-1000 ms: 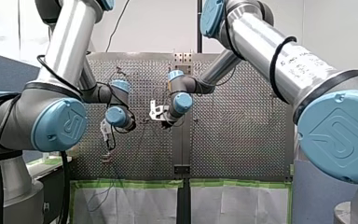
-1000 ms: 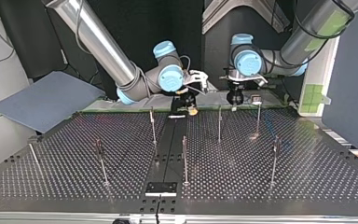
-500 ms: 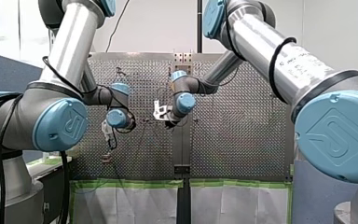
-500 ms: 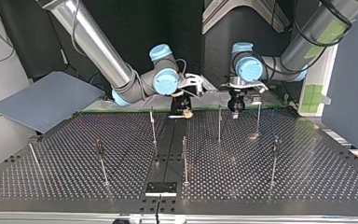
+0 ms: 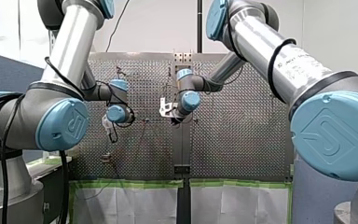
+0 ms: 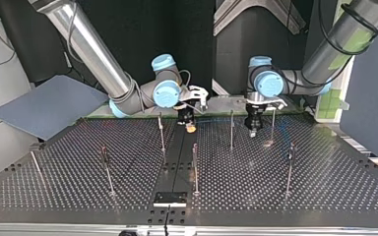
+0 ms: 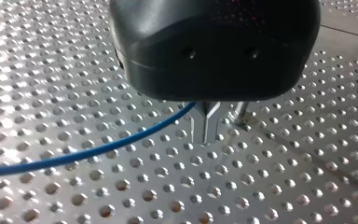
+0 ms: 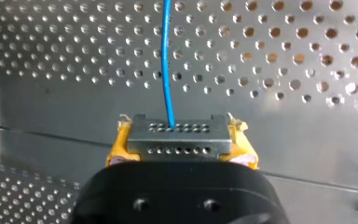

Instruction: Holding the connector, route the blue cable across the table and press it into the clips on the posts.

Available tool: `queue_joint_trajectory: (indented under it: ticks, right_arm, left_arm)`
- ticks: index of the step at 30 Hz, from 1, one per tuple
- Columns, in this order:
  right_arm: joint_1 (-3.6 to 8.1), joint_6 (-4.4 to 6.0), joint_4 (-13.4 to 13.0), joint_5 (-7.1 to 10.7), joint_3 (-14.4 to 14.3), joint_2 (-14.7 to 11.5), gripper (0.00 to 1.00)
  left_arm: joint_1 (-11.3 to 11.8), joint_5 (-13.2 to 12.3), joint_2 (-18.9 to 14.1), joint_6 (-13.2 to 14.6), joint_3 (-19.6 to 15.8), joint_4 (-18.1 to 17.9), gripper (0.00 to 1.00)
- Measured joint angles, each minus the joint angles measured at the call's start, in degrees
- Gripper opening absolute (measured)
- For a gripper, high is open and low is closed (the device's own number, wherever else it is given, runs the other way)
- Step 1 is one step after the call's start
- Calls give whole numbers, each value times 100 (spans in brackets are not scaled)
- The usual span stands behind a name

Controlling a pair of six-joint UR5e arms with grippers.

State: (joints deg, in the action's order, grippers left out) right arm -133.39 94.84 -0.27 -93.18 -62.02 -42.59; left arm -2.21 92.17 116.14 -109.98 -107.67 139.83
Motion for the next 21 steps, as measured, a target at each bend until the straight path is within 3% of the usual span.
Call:
queue_joint_trajectory:
  ticks: [7,9,10,11,12,15,16,17,18,19,21]
  right_arm:
    - [89,2,0,1,16,0,0]
    - [109,2,0,1,17,0,0]
    - [114,2,0,1,17,0,0]
    - [118,2,0,0,16,0,0]
    - [122,2,0,1,15,0,0]
    - [125,1,0,1,16,0,0]
    - [125,0,0,0,17,0,0]
    - [126,-1,0,1,17,0,0]
    - [128,-3,0,1,16,0,0]
    - [130,-4,0,1,15,0,0]
    - [130,-5,0,3,13,0,0]
  left_arm:
    - [23,-97,339,15,292,130,0]
    - [19,-82,428,19,320,159,18]
    - [16,-65,454,22,326,176,18]
    - [14,-41,474,25,330,197,29]
    - [11,-3,492,30,333,231,29]
    - [-1,102,484,38,335,330,70]
    - [-5,126,469,44,335,365,70]
    - [-10,145,448,56,335,404,86]
    - [-18,171,412,82,336,454,86]
    - [-25,192,382,106,336,490,100]
    - [-45,244,297,170,336,587,100]
